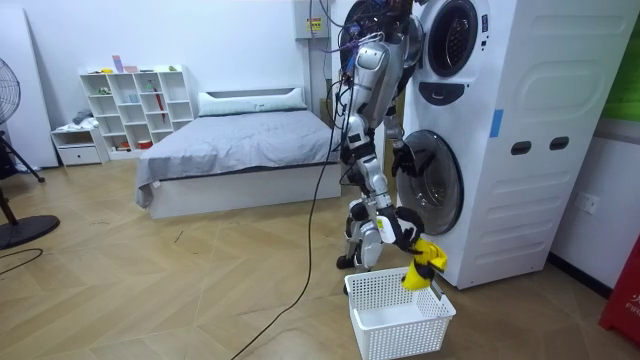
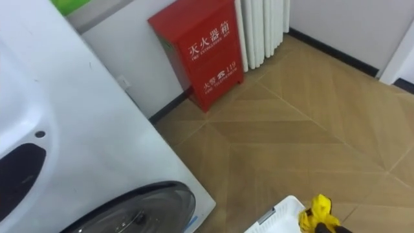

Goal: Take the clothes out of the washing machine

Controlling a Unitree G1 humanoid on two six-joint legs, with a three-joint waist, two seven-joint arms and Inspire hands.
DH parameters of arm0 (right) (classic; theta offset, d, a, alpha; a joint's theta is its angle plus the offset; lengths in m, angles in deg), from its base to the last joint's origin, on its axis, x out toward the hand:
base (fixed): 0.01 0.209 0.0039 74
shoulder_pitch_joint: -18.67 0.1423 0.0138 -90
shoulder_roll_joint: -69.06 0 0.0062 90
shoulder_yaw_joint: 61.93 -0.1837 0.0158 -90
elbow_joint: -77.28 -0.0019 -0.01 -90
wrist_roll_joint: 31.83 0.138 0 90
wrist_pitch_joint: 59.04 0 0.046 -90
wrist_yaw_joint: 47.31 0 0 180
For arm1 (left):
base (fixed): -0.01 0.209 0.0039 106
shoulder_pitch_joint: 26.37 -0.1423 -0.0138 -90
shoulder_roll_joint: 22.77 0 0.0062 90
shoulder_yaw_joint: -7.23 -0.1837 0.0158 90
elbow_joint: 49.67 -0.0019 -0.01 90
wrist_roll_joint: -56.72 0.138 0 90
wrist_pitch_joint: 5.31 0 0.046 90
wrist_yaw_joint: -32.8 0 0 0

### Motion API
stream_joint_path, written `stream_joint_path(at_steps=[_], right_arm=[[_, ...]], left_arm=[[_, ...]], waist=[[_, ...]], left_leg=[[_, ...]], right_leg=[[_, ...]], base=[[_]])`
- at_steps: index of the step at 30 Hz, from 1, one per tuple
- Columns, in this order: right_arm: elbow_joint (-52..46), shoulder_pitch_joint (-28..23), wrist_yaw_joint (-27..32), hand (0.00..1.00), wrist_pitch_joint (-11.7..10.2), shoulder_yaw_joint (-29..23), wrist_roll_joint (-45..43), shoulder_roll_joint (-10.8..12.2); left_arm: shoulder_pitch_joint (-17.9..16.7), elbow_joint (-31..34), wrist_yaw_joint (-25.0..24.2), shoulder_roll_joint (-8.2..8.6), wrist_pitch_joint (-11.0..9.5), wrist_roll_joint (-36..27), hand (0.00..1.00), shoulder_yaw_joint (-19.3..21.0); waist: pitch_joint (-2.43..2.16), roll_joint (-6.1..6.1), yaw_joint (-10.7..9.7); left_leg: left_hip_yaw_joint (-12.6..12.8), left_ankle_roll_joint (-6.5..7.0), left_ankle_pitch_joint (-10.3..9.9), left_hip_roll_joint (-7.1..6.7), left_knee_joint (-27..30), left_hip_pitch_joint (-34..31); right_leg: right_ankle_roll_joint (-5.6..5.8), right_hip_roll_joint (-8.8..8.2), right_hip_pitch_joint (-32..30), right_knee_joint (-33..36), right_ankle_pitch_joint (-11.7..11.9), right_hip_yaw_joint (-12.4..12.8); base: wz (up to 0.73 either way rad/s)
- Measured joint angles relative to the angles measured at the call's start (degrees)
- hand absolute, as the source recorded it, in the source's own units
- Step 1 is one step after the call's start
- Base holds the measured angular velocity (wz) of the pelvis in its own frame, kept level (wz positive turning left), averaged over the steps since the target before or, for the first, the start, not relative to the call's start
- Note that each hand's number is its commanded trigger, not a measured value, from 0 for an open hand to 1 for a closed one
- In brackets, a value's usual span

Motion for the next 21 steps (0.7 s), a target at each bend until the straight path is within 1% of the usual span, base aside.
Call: stream_joint_path(at_steps=[2, 6, 21], right_arm=[[0.3, 0.0, -0.3, 0.0, -0.1, 0.0, -0.1, 0.0], [0.9, 0.0, -1.6, 0.0, -0.1, 0.0, -0.1, 0.0], [1.5, -0.5, -3.9, 0.0, -0.1, -0.1, -1.1, 0.0]], left_arm=[[0.0, 0.0, 0.0, 0.0, 0.0, 0.0, 0.0, -0.2], [0.1, 0.4, 0.1, 0.0, 0.0, 0.2, 0.0, -1.0], [-0.4, 2.0, 0.2, -0.04, 0.0, 0.1, 0.0, -1.0]], waist=[[-0.02, 0.05, 0.0], [-0.24, 0.35, 0.0], [-0.29, 0.49, 0.0]], left_leg=[[0.0, 0.0, 0.0, 0.0, 0.0, 0.0], [0.0, 0.0, 0.0, 0.0, 0.0, 0.0], [-0.4, 0.0, 0.0, 0.0, -0.3, 0.2]], right_leg=[[-0.09, 0.0, 0.0, 0.0, -0.1, -0.1], [-0.32, -0.01, 0.0, 0.0, -0.2, -0.1], [-0.44, -0.19, 0.4, 0.0, -0.4, -0.9]], base=[[0.0], [0.0], [0.02]])
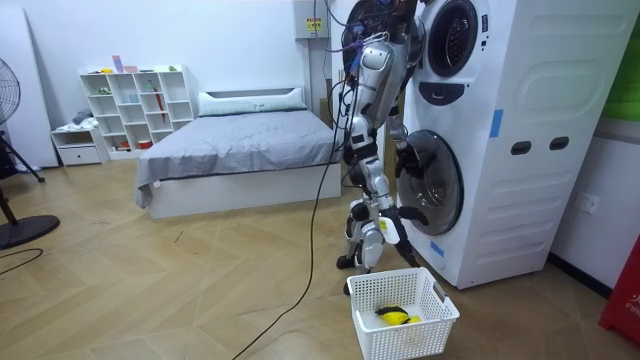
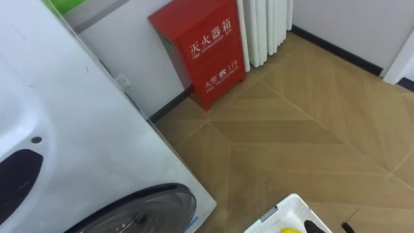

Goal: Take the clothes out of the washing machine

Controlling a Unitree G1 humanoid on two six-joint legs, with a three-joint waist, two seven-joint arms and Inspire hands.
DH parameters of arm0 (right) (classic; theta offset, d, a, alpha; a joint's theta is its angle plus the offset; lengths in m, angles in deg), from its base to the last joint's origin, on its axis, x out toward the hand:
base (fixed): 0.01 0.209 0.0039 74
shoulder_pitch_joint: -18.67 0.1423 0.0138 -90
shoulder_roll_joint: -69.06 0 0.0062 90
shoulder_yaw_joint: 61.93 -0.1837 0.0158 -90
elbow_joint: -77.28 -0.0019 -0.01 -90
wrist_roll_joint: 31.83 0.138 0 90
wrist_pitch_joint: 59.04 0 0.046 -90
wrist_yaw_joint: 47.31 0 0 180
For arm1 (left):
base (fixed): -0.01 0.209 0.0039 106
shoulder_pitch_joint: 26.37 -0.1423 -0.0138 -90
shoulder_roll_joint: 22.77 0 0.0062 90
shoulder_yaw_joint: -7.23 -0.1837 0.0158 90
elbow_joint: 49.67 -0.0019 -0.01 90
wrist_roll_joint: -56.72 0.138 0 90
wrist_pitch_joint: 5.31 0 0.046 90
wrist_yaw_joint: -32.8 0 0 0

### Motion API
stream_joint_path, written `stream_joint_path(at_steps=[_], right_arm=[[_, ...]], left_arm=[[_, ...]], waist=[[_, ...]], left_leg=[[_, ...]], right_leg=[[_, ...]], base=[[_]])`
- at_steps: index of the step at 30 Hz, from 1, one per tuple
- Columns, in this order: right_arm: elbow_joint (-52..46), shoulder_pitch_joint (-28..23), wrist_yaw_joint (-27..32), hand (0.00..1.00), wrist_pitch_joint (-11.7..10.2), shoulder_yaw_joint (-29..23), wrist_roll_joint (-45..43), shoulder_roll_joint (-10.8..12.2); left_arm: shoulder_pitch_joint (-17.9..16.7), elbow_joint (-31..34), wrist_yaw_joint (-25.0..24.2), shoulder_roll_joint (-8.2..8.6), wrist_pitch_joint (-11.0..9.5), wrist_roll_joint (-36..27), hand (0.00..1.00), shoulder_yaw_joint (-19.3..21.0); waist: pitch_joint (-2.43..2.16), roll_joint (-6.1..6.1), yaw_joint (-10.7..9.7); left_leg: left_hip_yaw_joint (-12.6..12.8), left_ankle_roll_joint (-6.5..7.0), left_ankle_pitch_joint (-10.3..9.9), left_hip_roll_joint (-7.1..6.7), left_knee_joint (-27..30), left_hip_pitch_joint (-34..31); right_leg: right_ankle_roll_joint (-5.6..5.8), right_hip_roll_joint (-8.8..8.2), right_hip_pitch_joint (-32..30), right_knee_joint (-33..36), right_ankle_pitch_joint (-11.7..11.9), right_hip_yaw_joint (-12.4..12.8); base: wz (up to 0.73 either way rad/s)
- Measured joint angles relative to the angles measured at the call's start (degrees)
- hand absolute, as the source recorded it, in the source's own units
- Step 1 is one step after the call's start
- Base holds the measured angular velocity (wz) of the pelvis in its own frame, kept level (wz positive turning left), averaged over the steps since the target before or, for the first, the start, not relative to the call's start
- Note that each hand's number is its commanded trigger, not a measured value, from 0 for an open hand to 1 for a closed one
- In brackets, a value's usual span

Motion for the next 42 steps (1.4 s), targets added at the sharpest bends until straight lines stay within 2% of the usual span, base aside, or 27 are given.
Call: stream_joint_path(at_steps=[3, 4, 7, 9, 11, 12, 14, 16, 20, 22, 25, 26, 29, 31, 33, 35, 36, 37, 39, 42], right_arm=[[-0.1, -0.6, 0.0, 0.0, 0.0, 0.0, -0.1, -0.1], [-0.2, -0.8, 0.0, 0.0, 0.0, -0.1, -0.2, -0.1], [-0.4, -2.4, 0.0, 0.0, 0.0, -1.9, 0.1, -0.1], [0.3, -3.5, 0.0, 0.0, -0.1, -3.1, 0.2, 0.1], [1.7, -4.6, -0.2, 0.0, -0.2, -3.2, 0.4, 0.2], [3.4, -5.4, -0.7, 0.0, -0.2, -3.4, -0.3, 0.3], [6.5, -6.6, -1.2, 0.0, -0.1, -4.2, -1.6, 0.7], [12.3, -8.0, -1.6, 0.0, 0.0, -4.6, -1.6, 1.2], [17.2, -9.5, -0.8, 0.0, 1.1, -5.4, -1.0, 3.3], [18.5, -9.8, -0.3, 0.0, 2.0, -5.3, -1.0, 4.8], [20.2, -8.9, -0.8, 0.0, 2.8, -5.3, -1.2, 5.9], [20.4, -8.9, -0.9, 0.0, 3.5, -5.3, -1.2, 6.2], [20.5, -7.8, -1.3, 0.0, 5.0, -4.0, -3.4, 6.4], [20.4, -7.3, -1.8, 0.0, 5.1, -2.5, -7.1, 6.4], [19.6, -5.8, -1.6, 0.0, 5.4, 1.1, -13.5, 6.5], [19.5, -5.2, -1.6, 0.0, 5.7, 3.3, -18.1, 6.6], [19.3, -4.3, -1.7, 0.0, 5.7, 5.0, -21.4, 6.5], [19.1, -4.1, -1.8, 0.0, 5.7, 5.5, -22.7, 6.5], [19.2, -3.5, -2.1, 0.0, 5.8, 8.1, -27.4, 6.6], [19.2, -2.9, -2.8, 0.0, 5.7, 10.3, -30.8, 6.7]], left_arm=[[0.0, 0.0, 0.0, 0.0, 0.0, 0.0, 0.0, 0.0], [-0.1, 0.0, 0.0, 0.01, 0.0, 0.0, 0.0, 0.0], [-0.6, 0.1, 0.0, 0.01, 0.0, 0.0, 0.0, 0.1], [-1.4, 0.1, 0.0, 0.01, -0.2, 0.0, 0.0, 0.2], [-2.3, 0.0, 0.0, 0.02, -0.6, 0.3, 0.0, 0.2], [-3.0, 0.0, 0.0, -0.02, -1.0, 1.2, 0.0, 0.5], [-4.3, 0.1, -0.1, -0.04, -1.5, 3.2, 0.0, 1.8], [-5.7, 0.2, -0.2, -0.05, -1.7, 4.9, 0.0, 3.1], [-7.8, 0.7, -0.1, 0.01, -2.0, 6.1, 0.0, 5.1], [-9.0, 0.7, 0.0, 0.11, -2.0, 7.8, 0.0, 8.1], [-9.8, 0.6, 0.1, 0.1, -1.8, 7.9, 0.0, 10.6], [-10.0, 0.6, 0.2, 0.09, -1.8, 8.1, 0.0, 11.5], [-11.5, 0.6, 0.2, 0.08, -1.6, 9.4, 0.0, 13.6], [-11.8, 0.6, 0.2, 0.02, -1.0, 10.3, 0.0, 14.5], [-11.8, 0.6, 0.2, -0.05, -1.0, 10.7, 0.0, 15.3], [-11.8, 0.6, 0.0, -0.03, -0.9, 11.4, 0.0, 16.0], [-11.7, 0.6, -0.1, -0.1, -1.0, 12.1, 0.0, 16.1], [-11.7, 0.6, -0.2, -0.1, -1.0, 12.2, 0.0, 16.1], [-11.7, 0.6, -0.2, -0.06, -1.0, 12.2, 0.0, 16.8], [-11.8, 0.6, -0.4, -0.04, -0.9, 12.1, 0.0, 17.5]], waist=[[0.06, -0.07, 0.0], [0.29, -0.39, 0.0], [0.32, -0.48, -0.2], [0.54, -0.92, -0.2], [0.52, -1.21, -0.5], [0.47, -1.5, -0.7], [0.16, -2.19, -1.0], [-0.47, -3.36, -1.0], [-0.9, -5.45, 0.1], [-0.92, -7.41, 2.0], [-1.08, -9.01, 2.9], [-0.87, -9.79, 3.6], [-0.89, -11.31, 5.2], [-0.82, -11.88, 6.4], [-0.59, -12.45, 8.6], [-0.54, -12.55, 9.6], [-0.55, -12.44, 10.1], [-0.54, -12.42, 10.6], [-0.62, -12.31, 11.9], [-0.33, -12.19, 12.6]], left_leg=[[-0.2, 0.0, 0.0, -0.02, 0.0, 0.3], [-0.3, 0.0, 0.0, -0.03, -0.1, 0.5], [-1.3, -0.01, 0.0, -0.15, -0.1, 1.6], [-1.5, -0.01, 0.0, -0.17, -0.3, 3.1], [-1.9, -0.13, 0.1, -0.03, -0.6, 4.7], [-2.9, -0.29, 0.2, 0.0, -0.7, 5.6], [-3.4, -0.72, 0.4, 0.09, -0.9, 6.8], [-4.5, -0.92, 0.6, 0.13, -1.0, 8.1], [-6.8, -1.35, 0.8, 0.1, -2.5, 11.5], [-8.6, -1.38, 0.8, 0.26, -3.0, 13.3], [-10.1, -1.47, 0.8, 0.42, -3.4, 14.3], [-11.1, -1.5, 0.8, 0.46, -4.0, 15.0], [-12.6, -2.17, 0.3, 0.54, -4.0, 15.9], [-13.0, -2.51, -0.2, 0.64, -4.0, 16.2], [-13.0, -2.62, -0.8, 0.76, -4.0, 16.2], [-13.3, -2.53, -1.2, 0.79, -4.0, 16.2], [-13.8, -2.41, -1.3, 0.8, -4.0, 16.1], [-13.9, -2.3, -1.4, 0.78, -3.9, 16.1], [-13.8, -2.01, -1.7, 0.52, -3.9, 16.2], [-13.8, -1.78, -2.0, 0.07, -4.0, 16.6]], right_leg=[[-0.05, -0.05, 0.4, -0.1, -0.1, -0.2], [-0.09, -0.09, 0.6, -0.1, -0.1, -0.3], [-0.22, -0.32, 2.0, -0.1, -0.7, -1.0], [-0.42, -0.34, 3.5, -0.3, -0.9, -1.1], [-0.66, -0.38, 5.6, -1.4, -1.1, -1.8], [-0.88, -0.52, 7.0, -2.1, -1.2, -2.5], [-1.26, -0.72, 8.9, -3.2, -1.4, -3.8], [-1.84, -0.95, 11.5, -4.8, -1.6, -5.7], [-2.8, -0.78, 16.4, -8.3, -1.2, -8.3], [-3.33, -0.43, 19.0, -10.0, -0.9, -8.9], [-3.6, -0.37, 21.2, -11.4, -0.8, -10.7], [-3.65, -0.35, 22.3, -12.1, -0.8, -11.5], [-3.64, -0.34, 24.2, -13.5, -0.8, -12.9], [-3.58, -0.3, 25.0, -14.3, -0.8, -13.5], [-3.25, -0.22, 25.1, -14.3, -1.0, -13.6], [-1.37, -0.21, 25.2, -14.2, -1.6, -14.0], [0.64, -0.26, 25.3, -14.2, -1.8, -14.5], [1.19, -0.35, 25.4, -14.3, -1.8, -14.8], [1.36, -0.6, 26.0, -15.1, -1.7, -15.1], [1.18, -1.19, 26.6, -15.1, -1.5, -16.6]], base=[[0.01], [0.09], [0.14], [0.0], [0.13], [0.24], [0.37], [0.49], [0.35], [0.2], [0.33], [0.4], [0.25], [0.18], [0.02], [0.17], [0.21], [0.19], [0.06], [0.14]])
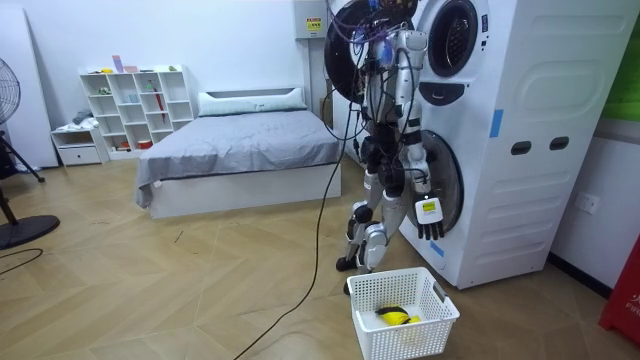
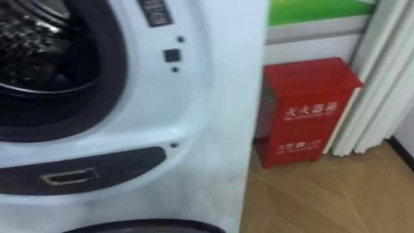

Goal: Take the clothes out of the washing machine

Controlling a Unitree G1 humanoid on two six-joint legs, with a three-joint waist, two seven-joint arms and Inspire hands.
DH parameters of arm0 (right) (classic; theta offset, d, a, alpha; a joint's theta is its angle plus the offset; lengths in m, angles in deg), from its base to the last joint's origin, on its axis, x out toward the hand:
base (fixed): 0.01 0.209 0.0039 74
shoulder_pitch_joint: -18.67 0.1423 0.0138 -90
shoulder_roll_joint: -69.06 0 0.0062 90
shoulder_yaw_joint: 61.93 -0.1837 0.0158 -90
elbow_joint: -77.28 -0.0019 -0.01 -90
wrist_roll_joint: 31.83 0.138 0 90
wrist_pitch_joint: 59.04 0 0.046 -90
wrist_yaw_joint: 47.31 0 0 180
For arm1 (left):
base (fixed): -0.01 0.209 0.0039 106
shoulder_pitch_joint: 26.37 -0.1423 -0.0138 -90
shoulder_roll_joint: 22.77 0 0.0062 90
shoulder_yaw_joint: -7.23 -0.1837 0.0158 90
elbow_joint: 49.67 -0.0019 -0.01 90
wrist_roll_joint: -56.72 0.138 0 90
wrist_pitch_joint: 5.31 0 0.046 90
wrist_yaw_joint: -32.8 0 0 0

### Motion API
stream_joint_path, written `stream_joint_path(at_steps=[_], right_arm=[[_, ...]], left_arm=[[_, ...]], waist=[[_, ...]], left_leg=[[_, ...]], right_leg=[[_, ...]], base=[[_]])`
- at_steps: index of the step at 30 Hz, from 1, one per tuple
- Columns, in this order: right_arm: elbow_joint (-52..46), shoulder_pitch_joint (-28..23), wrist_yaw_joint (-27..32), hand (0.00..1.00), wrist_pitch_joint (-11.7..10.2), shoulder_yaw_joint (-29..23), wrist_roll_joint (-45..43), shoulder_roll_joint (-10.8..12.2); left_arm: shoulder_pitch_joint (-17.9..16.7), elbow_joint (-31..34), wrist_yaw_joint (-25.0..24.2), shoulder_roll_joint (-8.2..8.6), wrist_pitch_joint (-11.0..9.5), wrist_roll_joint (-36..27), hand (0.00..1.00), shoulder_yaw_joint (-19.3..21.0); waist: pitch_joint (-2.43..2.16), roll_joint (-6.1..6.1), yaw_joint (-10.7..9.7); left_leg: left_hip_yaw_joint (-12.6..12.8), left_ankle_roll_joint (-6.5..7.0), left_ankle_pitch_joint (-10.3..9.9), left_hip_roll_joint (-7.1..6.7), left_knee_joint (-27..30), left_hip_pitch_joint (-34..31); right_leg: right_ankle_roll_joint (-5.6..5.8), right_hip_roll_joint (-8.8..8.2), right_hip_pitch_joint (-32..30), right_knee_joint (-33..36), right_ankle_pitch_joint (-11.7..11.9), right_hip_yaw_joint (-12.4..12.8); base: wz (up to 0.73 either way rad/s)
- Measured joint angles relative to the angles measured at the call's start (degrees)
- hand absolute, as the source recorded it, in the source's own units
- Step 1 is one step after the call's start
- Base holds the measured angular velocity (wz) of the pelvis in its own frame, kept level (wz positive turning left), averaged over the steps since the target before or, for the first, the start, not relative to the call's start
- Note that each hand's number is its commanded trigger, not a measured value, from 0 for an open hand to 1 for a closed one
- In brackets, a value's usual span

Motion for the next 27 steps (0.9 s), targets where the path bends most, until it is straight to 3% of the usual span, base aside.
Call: stream_joint_path(at_steps=[7, 18, 23, 24, 25, 26, 27], right_arm=[[0.3, -0.8, -1.1, 0.0, -0.1, 1.2, -2.0, 1.2], [1.2, -1.4, -1.0, 0.0, -0.8, 1.1, -2.0, 1.3], [1.2, -1.6, -1.0, 0.0, -0.8, 1.2, -1.8, 1.3], [1.3, -1.8, -1.0, 0.0, -0.8, 1.1, -1.3, 1.2], [1.0, -1.6, -0.7, 0.0, -1.2, 0.6, 0.4, 1.1], [0.8, -1.6, -0.6, 0.0, -1.4, 0.6, 0.6, 1.1], [-0.4, -0.7, -0.8, 0.0, -1.9, 1.2, 0.2, 1.5]], left_arm=[[-0.9, 0.0, 0.0, 0.08, 1.1, 0.0, 0.0, 2.7], [-1.4, 0.0, 0.1, -0.69, 2.3, 0.7, 0.0, 2.9], [-2.5, 0.1, 0.1, -1.15, 2.5, 1.2, 0.0, 2.7], [-2.4, 0.2, 0.1, -1.01, 2.7, 1.2, 0.0, 2.7], [-2.4, 0.2, 0.2, -0.79, 2.9, 1.2, 0.0, 2.7], [-2.9, 0.3, 0.3, -1.01, 2.9, 1.2, 0.0, 3.0], [-4.0, 0.3, 0.3, -1.69, 3.0, 1.6, 0.0, 4.5]], waist=[[0.16, -0.29, 0.2], [0.15, -0.5, 0.1], [0.12, -1.01, 0.1], [0.33, -0.6, 0.1], [1.14, 1.15, 0.2], [0.76, 1.67, 0.1], [0.56, 1.28, 0.2]], left_leg=[[0.0, 0.54, -0.5, -0.4, -0.1, 1.0], [-0.2, 0.62, -0.6, -0.96, -0.1, 2.8], [-1.4, 0.62, -0.6, -0.85, -0.2, 4.2], [-2.1, 0.75, -0.5, 0.2, -0.5, 4.8], [-6.4, 0.87, -0.4, 2.69, -1.1, 6.0], [-8.1, 0.86, -0.4, 3.59, -1.1, 5.9], [-8.0, 0.22, -0.9, 4.19, -0.1, 5.2]], right_leg=[[-0.67, -0.39, 1.3, 0.0, 0.4, 0.1], [-0.67, -0.94, 3.1, 0.1, 0.4, 0.1], [-0.59, -0.91, 4.5, 0.5, 0.4, -0.9], [-0.43, -0.54, 3.5, 3.2, 0.4, -2.3], [0.64, 1.12, -0.9, 9.6, -0.8, -3.4], [0.54, 2.23, -2.3, 7.2, -1.3, -2.7], [-0.54, 2.05, -5.8, -0.6, 1.7, -1.8]], base=[[0.04], [0.0], [0.03], [-0.05], [-0.22], [-0.68], [-0.69]])
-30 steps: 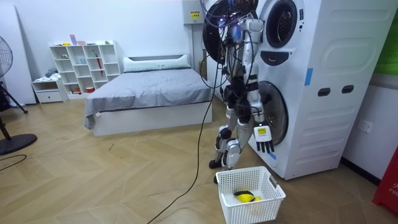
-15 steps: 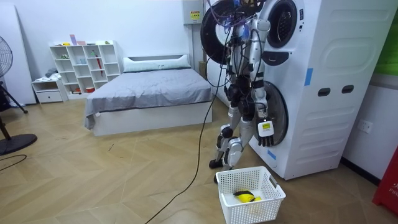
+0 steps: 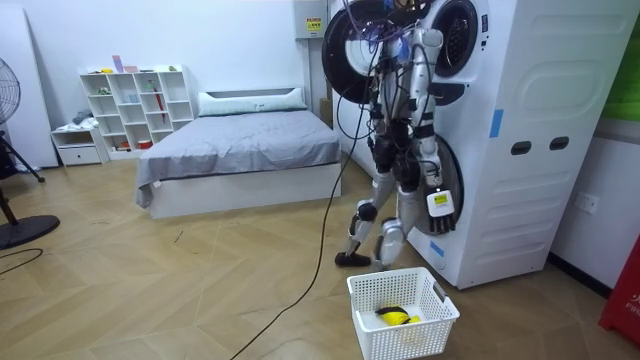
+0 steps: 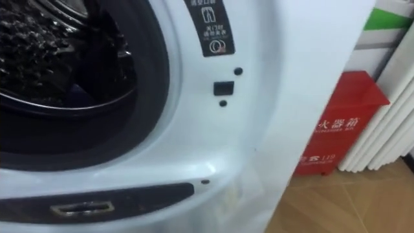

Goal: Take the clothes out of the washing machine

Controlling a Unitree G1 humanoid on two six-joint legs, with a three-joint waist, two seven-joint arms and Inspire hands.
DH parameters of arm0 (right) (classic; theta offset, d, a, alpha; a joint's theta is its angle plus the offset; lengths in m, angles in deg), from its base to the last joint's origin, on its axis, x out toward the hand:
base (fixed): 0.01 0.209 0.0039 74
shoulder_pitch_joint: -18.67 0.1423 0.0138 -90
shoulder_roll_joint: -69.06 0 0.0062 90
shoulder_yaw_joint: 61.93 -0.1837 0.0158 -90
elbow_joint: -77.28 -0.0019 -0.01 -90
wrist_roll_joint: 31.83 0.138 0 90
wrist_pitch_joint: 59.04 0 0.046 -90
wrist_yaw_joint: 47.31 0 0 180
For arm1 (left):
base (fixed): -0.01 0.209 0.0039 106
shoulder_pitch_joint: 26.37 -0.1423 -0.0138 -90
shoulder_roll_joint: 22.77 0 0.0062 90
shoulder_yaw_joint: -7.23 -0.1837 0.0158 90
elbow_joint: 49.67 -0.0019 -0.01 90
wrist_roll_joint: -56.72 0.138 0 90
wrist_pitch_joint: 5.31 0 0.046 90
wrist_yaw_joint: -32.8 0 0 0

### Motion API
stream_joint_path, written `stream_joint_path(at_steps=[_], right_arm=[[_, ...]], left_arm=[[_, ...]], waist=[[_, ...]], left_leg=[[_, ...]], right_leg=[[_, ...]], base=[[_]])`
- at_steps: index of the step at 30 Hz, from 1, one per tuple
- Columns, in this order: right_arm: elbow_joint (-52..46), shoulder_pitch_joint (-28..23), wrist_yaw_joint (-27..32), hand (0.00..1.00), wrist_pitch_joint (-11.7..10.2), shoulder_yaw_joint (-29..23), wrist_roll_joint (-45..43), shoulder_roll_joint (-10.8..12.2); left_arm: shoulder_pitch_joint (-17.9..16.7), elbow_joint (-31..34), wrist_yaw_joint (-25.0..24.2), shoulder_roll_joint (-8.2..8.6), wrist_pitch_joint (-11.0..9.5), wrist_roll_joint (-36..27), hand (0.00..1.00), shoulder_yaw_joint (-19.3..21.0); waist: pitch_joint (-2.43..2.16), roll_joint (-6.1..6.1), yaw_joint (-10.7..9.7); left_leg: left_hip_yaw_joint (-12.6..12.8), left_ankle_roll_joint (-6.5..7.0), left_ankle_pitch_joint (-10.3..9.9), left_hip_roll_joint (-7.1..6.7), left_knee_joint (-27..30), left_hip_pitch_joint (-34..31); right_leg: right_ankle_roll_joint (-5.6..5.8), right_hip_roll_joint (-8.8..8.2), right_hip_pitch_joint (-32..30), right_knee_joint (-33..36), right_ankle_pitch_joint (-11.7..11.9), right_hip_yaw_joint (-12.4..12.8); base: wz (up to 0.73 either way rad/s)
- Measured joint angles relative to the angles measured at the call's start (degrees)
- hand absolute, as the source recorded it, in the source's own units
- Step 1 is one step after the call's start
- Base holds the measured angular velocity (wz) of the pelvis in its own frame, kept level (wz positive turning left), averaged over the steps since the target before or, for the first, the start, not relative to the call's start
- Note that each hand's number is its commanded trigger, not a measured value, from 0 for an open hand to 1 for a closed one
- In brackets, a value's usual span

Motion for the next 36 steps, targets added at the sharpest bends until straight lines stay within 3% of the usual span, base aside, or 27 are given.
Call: stream_joint_path(at_steps=[1, 2, 4, 6, 8, 11, 14, 15, 16, 18, 22, 24, 26, 27, 28, 29, 30, 31, 32, 33, 34, 35, 36], right_arm=[[-0.4, 0.3, -0.2, 0.0, -0.2, 0.0, -0.2, 0.1], [-0.8, -0.4, 0.2, 0.0, -0.7, -0.2, 0.0, 0.0], [-0.7, -0.9, -0.2, 0.0, -0.7, -0.7, 0.2, 0.1], [-0.7, -0.9, -0.3, 0.0, -0.6, -0.7, -0.3, -0.1], [-0.7, -1.0, -0.9, 0.0, -0.5, -1.6, -2.3, 0.0], [-0.8, -1.0, -2.1, 0.0, 0.6, -2.6, -5.8, -0.1], [-0.9, -1.0, -2.5, 0.0, 0.6, -3.3, -6.0, -0.2], [-0.9, -0.8, -2.5, 0.0, 0.7, -4.2, -6.2, -0.7], [-0.8, -0.9, -2.6, 0.0, 0.7, -4.6, -6.4, -1.5], [-1.0, -1.0, -2.6, 0.0, 0.5, -5.2, -5.7, -1.8], [-1.2, -0.9, -2.4, 0.0, -0.8, -6.5, -4.1, -1.9], [-1.1, -0.2, -2.3, 0.0, -1.3, -7.1, -3.2, -1.9], [-1.2, 0.8, -2.3, 0.0, -1.3, -7.0, -2.6, -1.8], [-1.3, 1.1, -2.3, 0.0, -1.3, -7.1, -2.7, -1.8], [-1.3, 1.2, -2.3, 0.0, -1.3, -7.3, -2.8, -1.8], [-1.5, 1.3, -2.3, 0.0, -1.2, -7.9, -2.8, -1.5], [-1.7, 1.1, -2.0, 0.0, -1.1, -8.0, -2.8, -1.4], [-1.7, 0.8, -1.9, 0.0, -1.1, -7.9, -2.8, -1.4], [-1.7, 0.6, -1.8, 0.0, -1.1, -7.8, -2.8, -1.4], [-1.8, 0.2, -1.5, 0.0, -1.1, -7.2, -2.8, -1.5], [-1.8, 0.0, -1.4, 0.0, -1.1, -6.9, -2.6, -1.6], [-1.8, 0.0, -1.4, 0.0, -1.1, -6.8, -1.8, -1.7], [-1.8, -0.1, -1.4, 0.0, -1.1, -7.0, -0.6, -1.9]], left_arm=[[-0.3, -0.2, 0.0, -0.18, 0.4, 0.7, 0.0, 0.8], [-0.1, -1.0, -0.1, 0.28, 1.7, 2.5, 0.0, 1.1], [0.1, 0.6, -0.1, 0.61, 1.8, 3.8, 0.0, 0.9], [0.1, 2.5, 0.1, 0.67, 2.1, 5.2, 0.0, 1.0], [0.0, 3.8, 0.5, 0.63, 2.2, 6.7, 0.0, 1.7], [-0.4, 3.1, 1.1, 0.17, 2.6, 8.8, 0.0, 2.0], [-0.9, 3.0, 0.9, 0.5, 3.9, 8.8, 0.0, 0.7], [-1.0, 2.9, 0.5, 1.08, 4.2, 8.7, 0.0, 0.0], [-1.3, 2.6, -0.5, 1.69, 4.8, 8.6, 0.0, -0.3], [0.1, 2.6, -1.4, 1.69, 5.2, 8.6, 0.0, -0.2], [4.2, 5.6, -1.5, 1.44, 4.3, 7.4, 0.0, -0.6], [7.4, 7.3, -1.5, 1.88, 3.2, 7.4, 0.0, -1.0], [10.1, 7.4, -1.6, 1.87, 2.9, 7.5, 0.0, -2.4], [11.1, 7.4, -1.8, 1.89, 2.9, 7.6, 0.0, -3.7], [11.4, 7.4, -1.9, 1.88, 2.8, 7.6, 0.0, -3.9], [11.6, 7.4, -2.3, 1.85, 2.9, 7.7, 0.0, -4.3], [11.8, 7.3, -2.5, 1.8, 2.9, 7.7, 0.0, -5.2], [11.2, 6.9, -2.6, 1.81, 3.1, 8.1, 0.0, -6.1], [10.7, 6.6, -2.6, 1.84, 3.0, 8.1, 0.0, -6.4], [9.8, 5.8, -2.7, 1.83, 3.0, 7.9, 0.0, -6.6], [9.2, 5.8, -2.6, 1.73, 3.1, 7.5, 0.0, -6.7], [8.4, 4.7, -2.6, 1.69, 3.1, 7.3, 0.0, -6.9], [8.4, 2.9, -2.6, 1.82, 3.1, 7.0, 0.0, -7.2]], waist=[[0.23, -0.79, 0.0], [0.18, 0.21, -1.8], [0.3, -0.23, -1.8], [-0.31, -0.47, -1.6], [-0.35, -0.61, -0.6], [-0.68, -1.21, 0.7], [-0.83, -1.19, 0.6], [-0.65, -0.81, 0.6], [-0.61, 0.33, 0.4], [-0.44, 1.15, -1.4], [-0.56, 1.99, -2.2], [-0.22, 2.86, -2.5], [-0.04, 2.79, -2.6], [-0.06, 2.88, -2.9], [-0.09, 2.87, -3.2], [-0.24, 2.56, -3.7], [-0.67, 1.8, -3.8], [-0.97, 0.86, -3.7], [-0.99, 0.42, -3.7], [-1.14, -0.54, -3.7], [-1.07, -0.9, -3.6], [-0.4, -0.4, -3.6], [-0.49, 0.52, -4.2]], left_leg=[[0.1, -1.56, -1.1, -0.07, 0.7, 0.0], [1.0, -2.96, -2.8, 1.67, 1.6, -0.2], [3.9, -2.75, -2.8, 1.68, 2.0, -0.5], [4.5, -2.73, -2.8, 1.52, 2.2, -0.8], [4.9, -2.74, -3.3, 1.39, 2.8, -1.2], [4.8, -3.13, -5.5, 1.42, 12.8, -5.9], [4.0, -3.21, -5.7, 1.84, 23.8, -10.4], [4.1, -2.84, -5.7, 2.62, 30.9, -12.5], [4.1, -2.35, -5.4, 3.23, 37.5, -12.4], [4.3, -2.53, -5.3, 3.34, 41.0, -10.2], [3.3, -3.29, -5.4, 2.52, 34.7, -3.0], [2.3, -4.27, -6.4, 2.79, 26.3, 1.3], [1.5, -3.98, -10.7, 2.68, 19.4, 2.6], [2.0, -3.28, -12.9, 2.56, 15.2, 2.7], [2.5, -2.37, -13.6, 2.36, 13.5, 2.7], [3.4, -0.66, -14.7, 1.05, 11.6, 1.9], [3.6, 0.37, -15.2, -0.62, 11.4, 0.6], [3.9, 1.9, -14.8, -2.49, 11.8, -0.5], [4.5, 2.7, -14.5, -3.62, 12.0, -0.9], [5.5, 3.92, -13.5, -5.69, 12.2, -1.2], [6.4, 4.47, -13.1, -6.41, 12.4, -1.5], [8.7, 5.18, -12.7, -6.27, 13.4, -2.4], [9.7, 5.89, -12.3, -5.71, 13.8, -3.2]], right_leg=[[-2.14, -1.43, -1.6, -1.0, 6.9, -1.9], [-0.71, -0.41, -0.8, 0.5, 6.5, -3.6], [-1.07, -0.43, 0.7, 0.3, 6.2, -4.4], [-1.06, -0.38, 1.1, -0.4, 6.0, -4.6], [-1.22, -0.13, 1.0, -0.2, 5.8, -4.6], [-2.21, -0.2, 0.7, 0.8, 5.1, -4.6], [-2.87, -0.89, 0.2, 1.0, 3.6, -5.8], [-3.31, -0.98, -0.1, 2.1, 3.3, -7.3], [-3.51, -0.9, -0.2, 3.0, 3.0, -9.0], [-4.07, -0.96, -0.7, 4.0, 3.5, -10.6], [-4.62, -1.03, -5.5, 6.8, 4.6, -12.4], [-4.88, -0.99, -8.1, 6.9, 6.9, -14.2], [-4.84, -1.23, -10.5, 6.5, 8.9, -14.7], [-4.64, -1.52, -11.9, 5.7, 10.7, -15.4], [-4.21, -1.7, -12.5, 5.2, 11.5, -15.5], [-3.7, -2.52, -13.6, 4.3, 13.5, -15.3], [-3.38, -3.52, -14.2, 2.7, 16.4, -14.6], [-2.69, -4.74, -13.8, -0.2, 19.7, -13.4], [-1.82, -5.38, -13.5, -1.5, 21.2, -12.6], [1.33, -6.19, -13.2, -3.3, 23.8, -10.0], [3.99, -6.65, -13.1, -4.0, 24.7, -8.7], [7.58, -6.99, -13.5, -2.8, 23.8, -6.3], [5.66, -7.74, -13.7, 4.7, 19.7, -5.4]], base=[[-0.3], [0.26], [0.4], [0.33], [0.18], [0.0], [0.07], [-0.15], [-0.14], [0.27], [0.26], [0.25], [0.2], [0.11], [0.15], [0.12], [0.0], [-0.12], [-0.2], [-0.18], [-0.27], [-0.14], [0.03]])
